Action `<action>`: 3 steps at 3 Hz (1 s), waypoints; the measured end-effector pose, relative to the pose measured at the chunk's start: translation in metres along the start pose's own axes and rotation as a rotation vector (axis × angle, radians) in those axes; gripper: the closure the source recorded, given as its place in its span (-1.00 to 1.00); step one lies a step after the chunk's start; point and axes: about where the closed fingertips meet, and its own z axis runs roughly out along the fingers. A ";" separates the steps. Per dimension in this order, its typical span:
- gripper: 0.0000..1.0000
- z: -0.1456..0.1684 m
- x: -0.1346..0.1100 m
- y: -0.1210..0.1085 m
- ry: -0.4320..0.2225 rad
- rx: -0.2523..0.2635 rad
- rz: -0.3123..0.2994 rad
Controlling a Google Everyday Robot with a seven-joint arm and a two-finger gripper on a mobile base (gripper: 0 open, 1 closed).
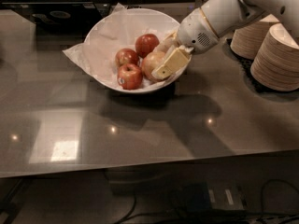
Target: Pick apple from white bowl
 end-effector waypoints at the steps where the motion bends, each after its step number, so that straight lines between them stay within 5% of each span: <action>1: 1.00 -0.003 -0.005 -0.003 -0.020 -0.002 -0.008; 2: 1.00 -0.004 -0.010 -0.010 -0.042 0.002 -0.048; 3: 1.00 -0.020 -0.035 -0.004 -0.027 0.009 -0.163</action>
Offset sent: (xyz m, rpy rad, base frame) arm 0.0183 0.0010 0.0176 0.0615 -0.0828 0.0558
